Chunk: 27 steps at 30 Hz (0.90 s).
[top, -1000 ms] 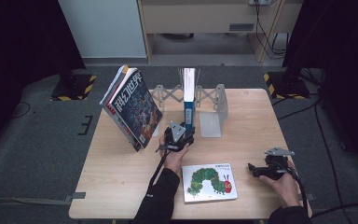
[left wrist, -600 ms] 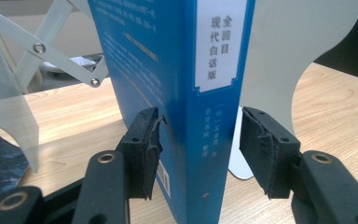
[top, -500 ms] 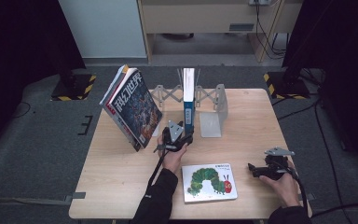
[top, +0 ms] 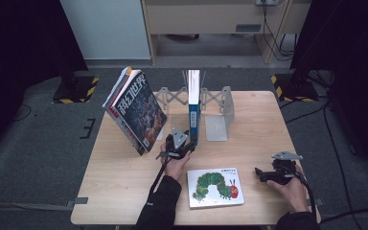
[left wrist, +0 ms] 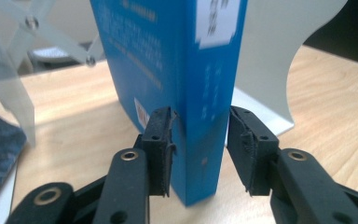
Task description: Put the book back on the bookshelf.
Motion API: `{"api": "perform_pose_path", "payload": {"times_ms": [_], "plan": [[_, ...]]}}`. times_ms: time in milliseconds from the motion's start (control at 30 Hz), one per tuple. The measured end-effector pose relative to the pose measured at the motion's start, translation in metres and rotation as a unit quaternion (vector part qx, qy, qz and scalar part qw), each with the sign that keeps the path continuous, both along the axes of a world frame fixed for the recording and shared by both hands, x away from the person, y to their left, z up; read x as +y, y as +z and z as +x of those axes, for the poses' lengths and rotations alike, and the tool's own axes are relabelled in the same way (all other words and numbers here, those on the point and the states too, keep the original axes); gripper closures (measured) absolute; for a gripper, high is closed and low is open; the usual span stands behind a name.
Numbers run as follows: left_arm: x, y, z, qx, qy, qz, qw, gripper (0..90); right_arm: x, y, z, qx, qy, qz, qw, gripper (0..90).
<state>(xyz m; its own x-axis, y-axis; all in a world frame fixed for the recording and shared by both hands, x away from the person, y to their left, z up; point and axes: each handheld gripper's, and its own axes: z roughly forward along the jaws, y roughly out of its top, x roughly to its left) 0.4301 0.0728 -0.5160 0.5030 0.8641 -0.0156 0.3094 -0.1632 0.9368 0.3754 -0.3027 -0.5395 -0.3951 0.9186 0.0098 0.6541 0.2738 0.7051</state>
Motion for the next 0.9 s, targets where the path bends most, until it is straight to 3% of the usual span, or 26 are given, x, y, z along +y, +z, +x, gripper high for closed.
{"api": "perform_pose_path", "payload": {"times_ms": [200,500,900], "plan": [[-0.004,-0.005,0.0,0.012,0.001,0.007,0.9999,62.1,0.0,0.0,0.0,-0.001,0.0,-0.001,1.0,1.4],[-0.009,-0.007,0.001,0.019,0.0,-0.007,0.9998,63.3,0.0,0.0,0.0,-0.001,0.0,-0.001,1.0,1.4],[-0.009,-0.004,0.0,0.012,-0.002,-0.005,0.9999,53.5,0.0,0.0,0.0,0.0,0.0,0.0,1.0,1.4]]}}
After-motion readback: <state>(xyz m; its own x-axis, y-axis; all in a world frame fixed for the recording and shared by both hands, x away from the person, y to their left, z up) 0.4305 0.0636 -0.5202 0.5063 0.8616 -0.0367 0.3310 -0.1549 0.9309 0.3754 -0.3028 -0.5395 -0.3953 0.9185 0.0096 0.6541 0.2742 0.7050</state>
